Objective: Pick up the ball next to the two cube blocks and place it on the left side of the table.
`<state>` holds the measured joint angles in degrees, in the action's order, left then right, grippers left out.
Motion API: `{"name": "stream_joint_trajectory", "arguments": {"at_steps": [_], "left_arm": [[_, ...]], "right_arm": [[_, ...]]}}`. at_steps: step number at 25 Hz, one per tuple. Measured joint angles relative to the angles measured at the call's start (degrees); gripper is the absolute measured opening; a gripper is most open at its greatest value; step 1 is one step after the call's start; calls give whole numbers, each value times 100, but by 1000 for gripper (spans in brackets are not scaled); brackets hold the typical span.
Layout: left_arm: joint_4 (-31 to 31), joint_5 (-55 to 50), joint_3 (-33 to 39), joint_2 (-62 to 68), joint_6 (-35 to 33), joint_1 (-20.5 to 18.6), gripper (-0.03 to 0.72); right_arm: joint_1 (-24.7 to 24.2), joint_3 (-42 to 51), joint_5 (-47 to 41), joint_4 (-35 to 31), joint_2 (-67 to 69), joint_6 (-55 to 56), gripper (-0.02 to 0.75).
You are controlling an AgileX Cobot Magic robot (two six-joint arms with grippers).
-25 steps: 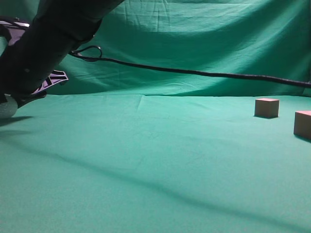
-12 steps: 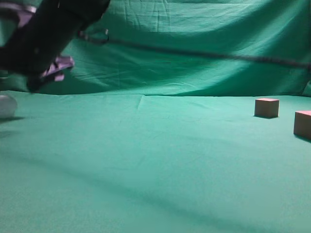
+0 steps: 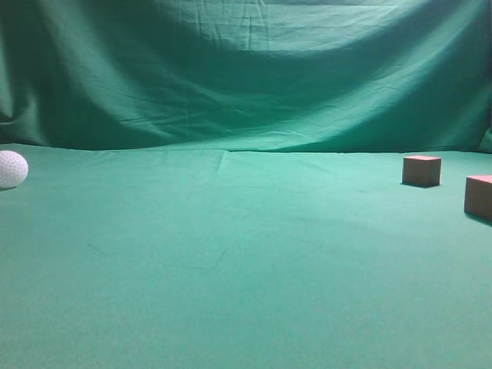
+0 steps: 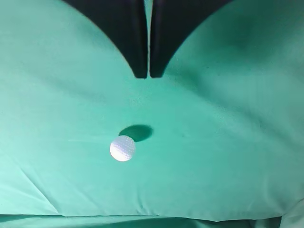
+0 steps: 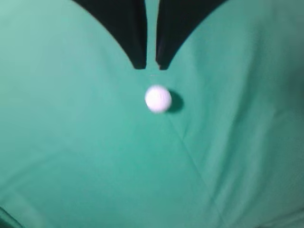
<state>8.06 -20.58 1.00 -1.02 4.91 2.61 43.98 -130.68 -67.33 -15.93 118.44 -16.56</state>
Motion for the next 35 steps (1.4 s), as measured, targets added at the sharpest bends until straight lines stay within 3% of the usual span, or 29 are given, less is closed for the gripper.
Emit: {"name": "stream_joint_trajectory", "arguments": {"at_steps": [5, 8, 16, 27, 35], "left_arm": [[0, 0, 0, 0, 0, 0, 0], [0, 0, 0, 0, 0, 0, 0], [0, 0, 0, 0, 0, 0, 0], [0, 0, 0, 0, 0, 0, 0], [0, 0, 0, 0, 0, 0, 0]], "right_arm": [[-102, 116, -484, 1366, -988, 1017, 0], [-152, 531, -510, 1782, -1730, 1270, 0], [-238, 3050, -425, 2049, -4045, 1546, 0], [-238, 6887, 1381, 2111, -7147, 2293, 0], [-238, 8568, 2584, 2094, -8895, 2590, 0]]}}
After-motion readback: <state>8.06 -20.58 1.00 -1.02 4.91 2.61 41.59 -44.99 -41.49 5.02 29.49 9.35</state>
